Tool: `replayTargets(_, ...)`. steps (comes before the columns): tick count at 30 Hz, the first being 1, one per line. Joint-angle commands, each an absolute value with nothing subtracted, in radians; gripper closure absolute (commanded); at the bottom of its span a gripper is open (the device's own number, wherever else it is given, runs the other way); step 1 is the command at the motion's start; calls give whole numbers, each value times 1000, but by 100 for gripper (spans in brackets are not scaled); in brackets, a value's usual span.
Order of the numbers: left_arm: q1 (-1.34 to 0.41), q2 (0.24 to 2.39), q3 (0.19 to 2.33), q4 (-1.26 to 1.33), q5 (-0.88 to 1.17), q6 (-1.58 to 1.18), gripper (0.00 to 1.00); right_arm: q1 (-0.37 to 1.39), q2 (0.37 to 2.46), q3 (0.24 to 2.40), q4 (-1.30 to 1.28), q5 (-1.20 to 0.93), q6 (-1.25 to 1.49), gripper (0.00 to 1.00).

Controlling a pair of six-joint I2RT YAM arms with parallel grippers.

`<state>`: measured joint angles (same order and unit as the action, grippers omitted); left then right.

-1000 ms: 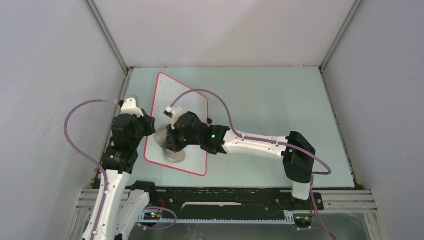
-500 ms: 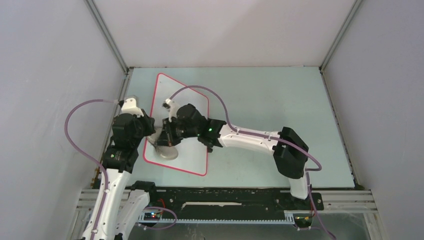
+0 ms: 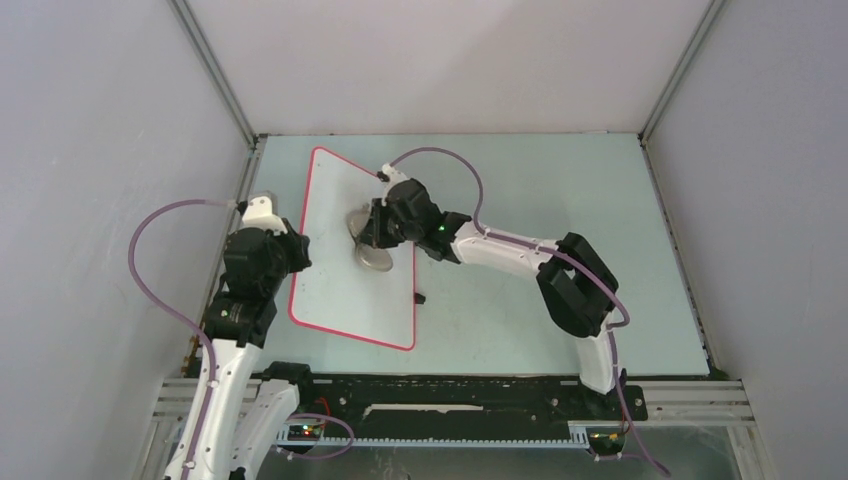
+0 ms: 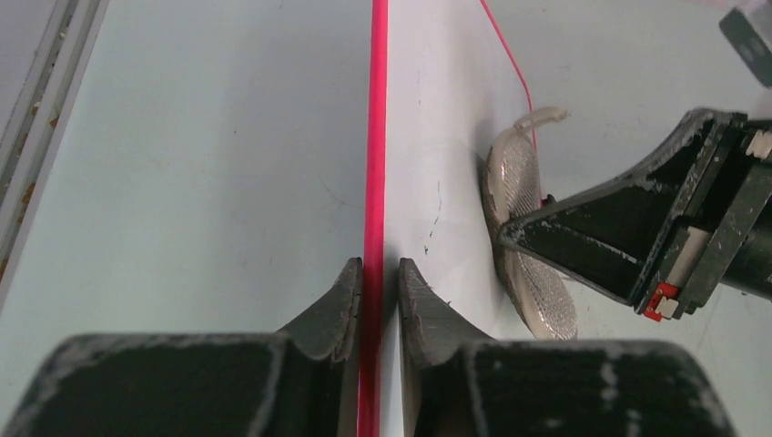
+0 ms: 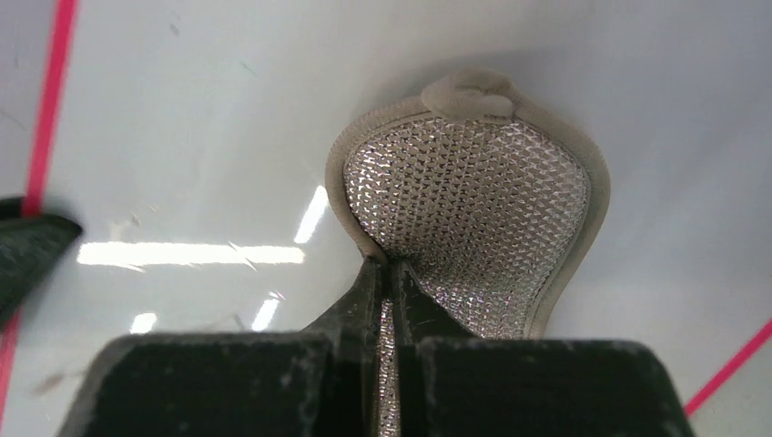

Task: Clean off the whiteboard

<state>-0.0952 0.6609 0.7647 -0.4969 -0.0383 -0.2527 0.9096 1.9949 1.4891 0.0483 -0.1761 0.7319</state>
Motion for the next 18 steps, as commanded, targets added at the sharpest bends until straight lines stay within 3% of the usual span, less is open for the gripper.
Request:
replayTargets(1,-108,668,742,-540,19,-245,100,976,2052,1691,22,-156,696,100)
replayTargets(9,-107,660,742,-542,14,-245,100,1046,2172,2045,-110,-104,642,100)
replayTargets(18,-108,659,742,-540,15,-245,100,928,2239,2006,-155,-50,660,100)
